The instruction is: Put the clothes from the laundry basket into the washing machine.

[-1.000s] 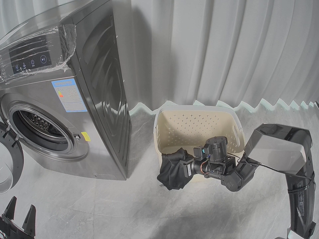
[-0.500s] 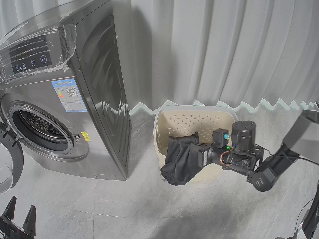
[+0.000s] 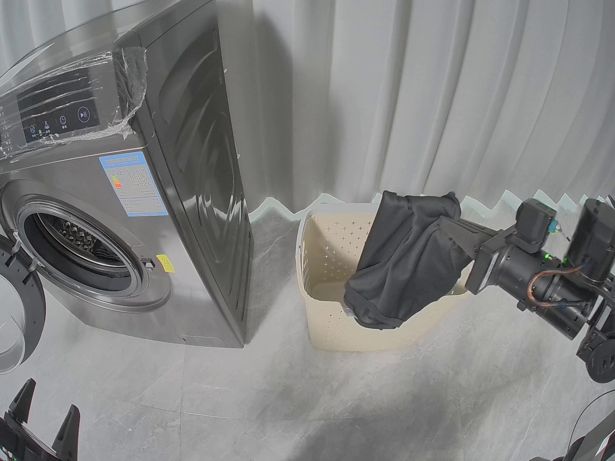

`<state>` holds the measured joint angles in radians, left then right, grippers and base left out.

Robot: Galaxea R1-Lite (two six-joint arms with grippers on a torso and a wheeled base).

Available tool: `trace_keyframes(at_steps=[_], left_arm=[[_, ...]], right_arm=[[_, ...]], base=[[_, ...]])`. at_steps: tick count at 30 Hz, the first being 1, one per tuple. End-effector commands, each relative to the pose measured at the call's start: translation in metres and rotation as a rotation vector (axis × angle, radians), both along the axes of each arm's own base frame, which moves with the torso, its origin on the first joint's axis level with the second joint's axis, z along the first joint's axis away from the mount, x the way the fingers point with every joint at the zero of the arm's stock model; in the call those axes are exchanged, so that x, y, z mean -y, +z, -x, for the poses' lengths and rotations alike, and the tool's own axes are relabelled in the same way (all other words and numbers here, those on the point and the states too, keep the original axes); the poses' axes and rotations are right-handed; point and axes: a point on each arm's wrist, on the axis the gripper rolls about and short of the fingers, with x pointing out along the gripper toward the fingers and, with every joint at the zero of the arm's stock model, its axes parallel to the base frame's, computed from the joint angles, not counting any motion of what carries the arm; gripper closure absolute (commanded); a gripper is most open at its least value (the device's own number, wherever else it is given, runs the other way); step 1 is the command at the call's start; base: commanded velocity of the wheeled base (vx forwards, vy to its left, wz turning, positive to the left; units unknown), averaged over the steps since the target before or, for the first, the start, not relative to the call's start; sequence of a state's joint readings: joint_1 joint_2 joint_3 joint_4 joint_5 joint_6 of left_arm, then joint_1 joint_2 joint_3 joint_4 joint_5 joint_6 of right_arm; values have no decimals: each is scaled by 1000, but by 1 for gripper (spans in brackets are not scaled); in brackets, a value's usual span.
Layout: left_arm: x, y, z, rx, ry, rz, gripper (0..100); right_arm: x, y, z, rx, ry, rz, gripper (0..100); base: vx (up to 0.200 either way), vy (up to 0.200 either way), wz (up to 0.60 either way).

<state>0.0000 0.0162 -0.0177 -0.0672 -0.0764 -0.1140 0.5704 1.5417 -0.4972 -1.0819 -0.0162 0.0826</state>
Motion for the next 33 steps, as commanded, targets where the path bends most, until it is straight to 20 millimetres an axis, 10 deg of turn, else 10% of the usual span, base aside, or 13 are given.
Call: trace_keyframes(at_steps=[1, 15, 33], left_arm=[[0, -5, 0, -4, -19, 7, 0], [0, -5, 0, -3, -17, 20, 0], [0, -5, 0, -3, -10, 23, 0]], right_arm=[[8, 15, 18, 56, 7, -39, 100], [7, 6, 16, 29, 11, -25, 100], [8, 3, 16, 19, 6, -18, 100]], base=[[-200, 0, 0], [-114, 0, 0], [0, 200, 0]])
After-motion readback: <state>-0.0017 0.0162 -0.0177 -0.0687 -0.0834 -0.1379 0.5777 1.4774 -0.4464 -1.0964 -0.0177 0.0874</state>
